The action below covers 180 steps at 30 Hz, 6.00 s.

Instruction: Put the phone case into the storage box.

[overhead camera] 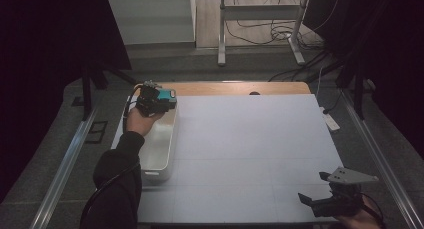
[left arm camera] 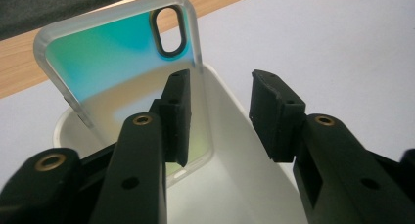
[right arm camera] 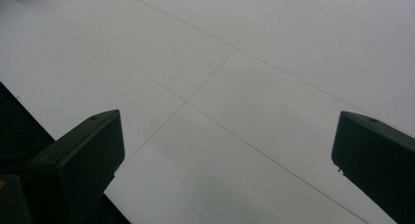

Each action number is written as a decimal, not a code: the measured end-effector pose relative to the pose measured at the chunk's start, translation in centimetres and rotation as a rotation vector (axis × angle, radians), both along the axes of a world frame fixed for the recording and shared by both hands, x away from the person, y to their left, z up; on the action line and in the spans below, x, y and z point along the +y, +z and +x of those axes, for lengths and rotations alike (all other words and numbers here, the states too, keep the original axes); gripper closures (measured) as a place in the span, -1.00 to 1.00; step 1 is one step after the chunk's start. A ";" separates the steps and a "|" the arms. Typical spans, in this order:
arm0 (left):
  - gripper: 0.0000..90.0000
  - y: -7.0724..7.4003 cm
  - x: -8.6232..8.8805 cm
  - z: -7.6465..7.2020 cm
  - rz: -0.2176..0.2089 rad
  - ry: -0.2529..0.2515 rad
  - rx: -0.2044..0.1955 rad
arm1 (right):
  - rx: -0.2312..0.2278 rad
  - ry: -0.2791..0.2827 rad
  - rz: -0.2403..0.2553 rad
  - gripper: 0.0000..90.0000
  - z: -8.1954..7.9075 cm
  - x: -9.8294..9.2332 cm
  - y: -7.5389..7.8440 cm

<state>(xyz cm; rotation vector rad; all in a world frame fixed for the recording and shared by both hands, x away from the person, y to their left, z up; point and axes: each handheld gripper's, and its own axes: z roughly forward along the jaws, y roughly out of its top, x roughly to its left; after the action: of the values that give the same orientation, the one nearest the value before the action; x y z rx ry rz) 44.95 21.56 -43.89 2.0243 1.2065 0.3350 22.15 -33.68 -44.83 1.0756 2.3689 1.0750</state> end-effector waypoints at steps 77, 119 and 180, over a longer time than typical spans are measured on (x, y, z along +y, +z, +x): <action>-0.94 0.7 -2.2 -9.4 -0.010 -0.108 -0.166 | -0.002 -0.120 -0.047 -1.00 0.2 0.1 -0.1; -0.95 0.4 -2.6 -15.0 0.002 -0.099 -0.159 | -0.001 -0.099 -0.054 -1.00 0.1 0.3 -0.1; -1.00 -0.2 -1.0 -21.3 -0.036 -0.048 -0.161 | 0.003 -0.094 -0.068 -1.00 0.2 0.5 -0.1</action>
<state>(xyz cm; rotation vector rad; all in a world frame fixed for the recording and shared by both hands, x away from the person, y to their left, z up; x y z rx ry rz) 23.61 20.60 -44.05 1.9519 1.0563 0.4403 22.31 -33.22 -44.97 1.1524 2.3142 0.9536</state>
